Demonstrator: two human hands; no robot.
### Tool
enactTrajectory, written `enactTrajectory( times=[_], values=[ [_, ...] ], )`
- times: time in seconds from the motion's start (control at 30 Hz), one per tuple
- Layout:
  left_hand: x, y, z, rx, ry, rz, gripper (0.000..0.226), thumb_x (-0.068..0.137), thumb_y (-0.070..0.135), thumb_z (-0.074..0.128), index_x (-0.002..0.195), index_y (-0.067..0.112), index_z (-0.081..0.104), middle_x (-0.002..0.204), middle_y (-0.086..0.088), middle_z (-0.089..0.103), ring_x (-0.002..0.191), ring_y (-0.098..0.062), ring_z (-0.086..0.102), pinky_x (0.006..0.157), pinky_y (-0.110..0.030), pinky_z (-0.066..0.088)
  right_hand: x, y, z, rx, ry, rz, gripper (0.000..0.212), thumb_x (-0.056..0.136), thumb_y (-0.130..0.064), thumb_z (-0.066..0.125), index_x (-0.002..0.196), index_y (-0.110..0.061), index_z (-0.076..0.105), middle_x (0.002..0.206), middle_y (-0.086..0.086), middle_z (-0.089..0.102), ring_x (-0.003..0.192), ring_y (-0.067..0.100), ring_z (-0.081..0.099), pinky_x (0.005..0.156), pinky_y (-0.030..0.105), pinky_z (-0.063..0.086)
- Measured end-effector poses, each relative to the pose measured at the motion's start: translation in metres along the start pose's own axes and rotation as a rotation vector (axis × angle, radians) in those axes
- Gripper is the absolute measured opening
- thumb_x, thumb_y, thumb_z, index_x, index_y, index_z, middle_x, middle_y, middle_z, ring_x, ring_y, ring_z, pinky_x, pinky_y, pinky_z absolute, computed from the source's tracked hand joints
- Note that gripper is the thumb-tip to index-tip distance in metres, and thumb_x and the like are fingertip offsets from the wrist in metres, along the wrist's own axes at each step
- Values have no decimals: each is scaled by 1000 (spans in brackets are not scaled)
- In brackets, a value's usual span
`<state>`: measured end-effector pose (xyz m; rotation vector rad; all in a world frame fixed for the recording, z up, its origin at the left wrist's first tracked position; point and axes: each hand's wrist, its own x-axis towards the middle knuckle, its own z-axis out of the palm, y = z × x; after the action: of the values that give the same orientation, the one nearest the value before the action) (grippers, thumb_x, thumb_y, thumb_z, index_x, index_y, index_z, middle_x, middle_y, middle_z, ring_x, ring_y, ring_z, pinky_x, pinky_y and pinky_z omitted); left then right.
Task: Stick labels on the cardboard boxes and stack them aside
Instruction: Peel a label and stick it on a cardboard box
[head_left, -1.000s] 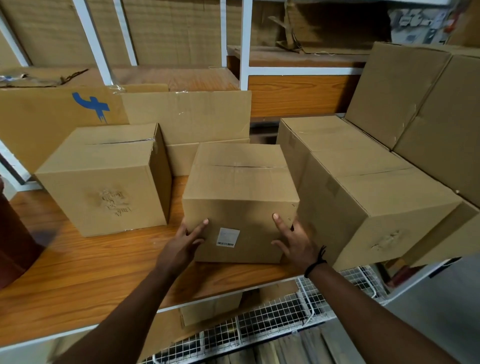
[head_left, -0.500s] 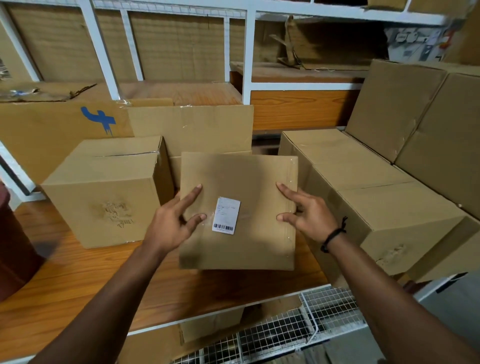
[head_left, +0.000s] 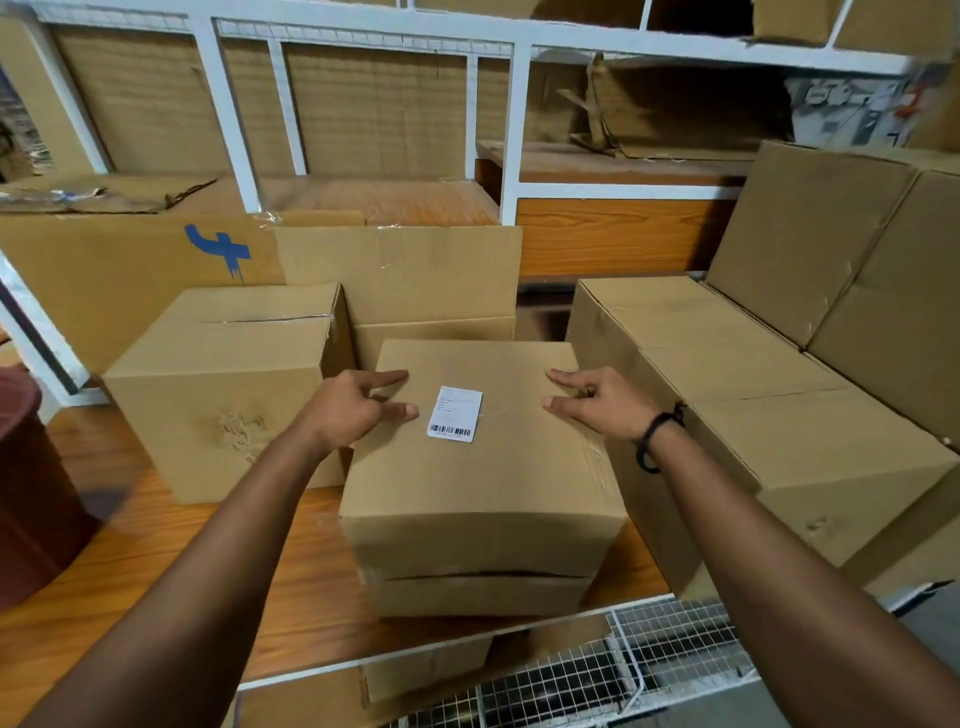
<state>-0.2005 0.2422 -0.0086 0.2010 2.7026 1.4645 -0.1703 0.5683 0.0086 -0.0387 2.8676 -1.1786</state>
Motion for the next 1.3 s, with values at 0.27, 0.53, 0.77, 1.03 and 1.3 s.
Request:
enactTrajectory(
  times=[0.27,0.53,0.77,1.03,1.3],
  values=[
    [0,-10,7,117,-131,-85,101,55,79,65,146,40,43,153,1,42,140,-16,39,114,-38,33,14,10,9,23,-110,41,55,87,-48,64,138,-39,47,150,-6,39,138,18,36,113,41,28],
    [-10,-9,15,463,-172,0,136,42,95,47,157,33,9,164,-1,-17,149,-16,-19,122,-49,0,15,-29,9,-377,50,-119,31,86,-48,64,117,-44,62,127,-4,51,124,19,39,101,41,35],
    [-9,-9,16,516,-185,33,135,44,94,41,158,29,7,165,7,-11,151,-15,-12,122,-50,3,39,-84,57,-332,-238,-191,41,88,-9,44,111,-32,68,100,-8,61,96,16,57,87,35,49],
    [-11,-9,16,496,-182,21,131,50,90,48,158,29,7,165,9,-11,151,-16,-10,121,-53,4,57,-108,63,-170,-338,-53,43,85,9,33,107,-3,68,82,-3,60,92,16,56,77,26,45],
    [-14,-6,17,466,-166,25,126,54,84,54,158,27,9,165,8,-9,151,-15,-8,121,-54,6,58,-110,62,-150,-358,-8,39,83,10,36,85,-12,67,80,-2,61,78,11,53,68,21,42]
  ],
)
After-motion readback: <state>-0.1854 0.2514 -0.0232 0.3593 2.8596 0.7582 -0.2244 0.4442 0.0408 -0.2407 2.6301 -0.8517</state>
